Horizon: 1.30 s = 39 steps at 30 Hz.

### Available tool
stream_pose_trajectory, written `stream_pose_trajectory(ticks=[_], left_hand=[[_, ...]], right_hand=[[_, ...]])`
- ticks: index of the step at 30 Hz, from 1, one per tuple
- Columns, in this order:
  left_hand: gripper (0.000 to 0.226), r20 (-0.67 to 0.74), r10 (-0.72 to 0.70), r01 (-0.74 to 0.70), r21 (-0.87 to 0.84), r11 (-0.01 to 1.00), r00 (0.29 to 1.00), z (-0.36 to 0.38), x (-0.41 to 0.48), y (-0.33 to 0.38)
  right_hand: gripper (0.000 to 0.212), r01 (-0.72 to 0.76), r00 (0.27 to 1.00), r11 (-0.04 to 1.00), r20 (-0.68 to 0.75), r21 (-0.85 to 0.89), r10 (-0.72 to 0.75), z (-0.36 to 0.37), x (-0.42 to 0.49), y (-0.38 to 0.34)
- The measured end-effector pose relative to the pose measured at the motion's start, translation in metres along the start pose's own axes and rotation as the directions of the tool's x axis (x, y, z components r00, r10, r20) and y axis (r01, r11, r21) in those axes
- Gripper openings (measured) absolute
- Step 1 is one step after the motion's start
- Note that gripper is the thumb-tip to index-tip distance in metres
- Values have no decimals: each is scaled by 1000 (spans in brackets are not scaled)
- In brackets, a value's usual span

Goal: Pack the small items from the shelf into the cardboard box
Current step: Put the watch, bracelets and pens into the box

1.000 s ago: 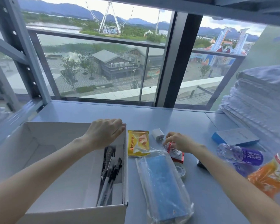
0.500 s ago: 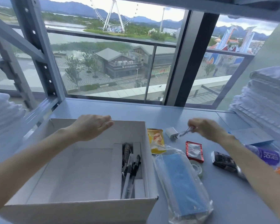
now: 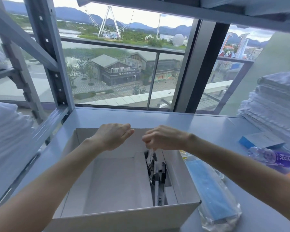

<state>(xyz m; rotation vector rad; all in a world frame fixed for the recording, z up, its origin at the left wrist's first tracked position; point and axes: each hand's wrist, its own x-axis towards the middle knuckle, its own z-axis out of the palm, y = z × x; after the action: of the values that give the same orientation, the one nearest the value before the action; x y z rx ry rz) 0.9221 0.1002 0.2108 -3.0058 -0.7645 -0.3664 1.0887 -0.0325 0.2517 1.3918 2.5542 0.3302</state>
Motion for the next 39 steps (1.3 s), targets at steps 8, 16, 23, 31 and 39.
stream_pose_trajectory(ticks=[8,16,23,31,39], left_hand=[[41,18,-12,12,19,1000,1000,-1,1,2],[40,74,-39,39,12,999,996,-5,0,3],[40,72,-11,19,-99,995,997,-7,3,12],[43,32,144,-129,-277,952,989,-18,23,78],[33,37,332,-317,-215,924,942,-29,27,191]], right_hand=[[18,-172,895,951,362,-257,260,12,19,-5],[22,-340,865,940,390,-5,315,3,5,-8],[15,-427,853,859,-190,283,487,-32,-104,-6],[25,-782,620,528,339,330,707,34,-216,-11],[37,-760,648,518,410,392,642,94,-253,-9]])
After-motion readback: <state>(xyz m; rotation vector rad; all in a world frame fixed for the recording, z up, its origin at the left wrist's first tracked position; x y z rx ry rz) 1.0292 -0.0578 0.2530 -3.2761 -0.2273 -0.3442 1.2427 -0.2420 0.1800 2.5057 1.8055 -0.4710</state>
